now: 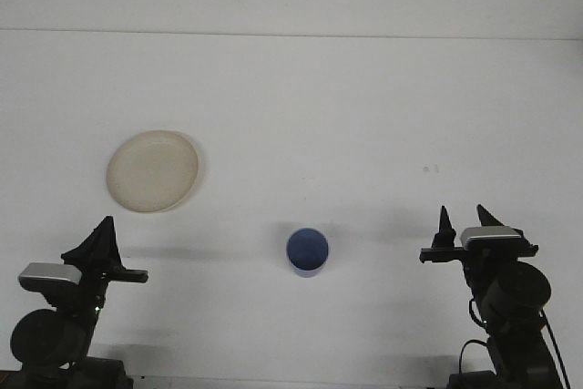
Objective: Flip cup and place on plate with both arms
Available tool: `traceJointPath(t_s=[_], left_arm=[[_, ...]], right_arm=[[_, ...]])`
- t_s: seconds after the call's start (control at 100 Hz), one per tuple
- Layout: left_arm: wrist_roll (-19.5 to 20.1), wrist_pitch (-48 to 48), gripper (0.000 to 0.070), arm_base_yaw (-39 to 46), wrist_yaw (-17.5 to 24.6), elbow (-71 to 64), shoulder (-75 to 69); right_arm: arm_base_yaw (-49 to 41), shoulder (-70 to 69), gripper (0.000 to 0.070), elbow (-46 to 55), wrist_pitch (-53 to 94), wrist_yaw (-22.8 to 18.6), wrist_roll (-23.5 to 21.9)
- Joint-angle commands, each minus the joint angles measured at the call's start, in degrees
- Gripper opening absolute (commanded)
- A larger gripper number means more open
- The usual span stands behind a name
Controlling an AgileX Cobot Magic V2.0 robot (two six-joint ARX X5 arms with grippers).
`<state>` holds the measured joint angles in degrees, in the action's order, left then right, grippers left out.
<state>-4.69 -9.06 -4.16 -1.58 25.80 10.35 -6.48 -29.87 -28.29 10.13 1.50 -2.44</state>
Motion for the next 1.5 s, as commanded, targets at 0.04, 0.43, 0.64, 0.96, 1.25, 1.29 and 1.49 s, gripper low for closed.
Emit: traceJointPath(t_s=[0.04, 0.43, 0.64, 0.96, 1.25, 1.29, 1.49], left_arm=[[-0.9, -9.5, 0.0011, 0.0, 0.0, 10.5, 8.0], [1.1, -35.1, 0.0011, 0.0, 0.0, 38.0, 31.5], [1.5, -44.9, 0.0011, 0.0, 0.0, 42.4, 38.5], [2.5, -45.7, 0.0023, 0.0, 0.0, 42.4, 40.6], [2.3, -45.7, 0.0493, 0.0, 0.0, 42.4, 40.5], [2.6, -45.7, 0.0502, 0.0, 0.0, 42.4, 40.5], [2.5, -46.2, 0.0503, -0.7, 1.5, 42.4, 41.6]], right_arm=[[-0.2, -0.2, 0.0407, -0.2, -0.7, 0.0, -0.8], [-0.2, -0.2, 0.0408, -0.2, -0.7, 0.0, -0.8], [-0.2, -0.2, 0.0408, -0.2, -0.7, 0.0, -0.8], [-0.2, -0.2, 0.0408, -0.2, -0.7, 0.0, -0.8], [-0.2, -0.2, 0.0408, -0.2, -0.7, 0.0, -0.8], [-0.2, -0.2, 0.0408, -0.2, -0.7, 0.0, -0.8], [-0.2, -0.2, 0.0408, -0.2, -0.7, 0.0, -0.8]])
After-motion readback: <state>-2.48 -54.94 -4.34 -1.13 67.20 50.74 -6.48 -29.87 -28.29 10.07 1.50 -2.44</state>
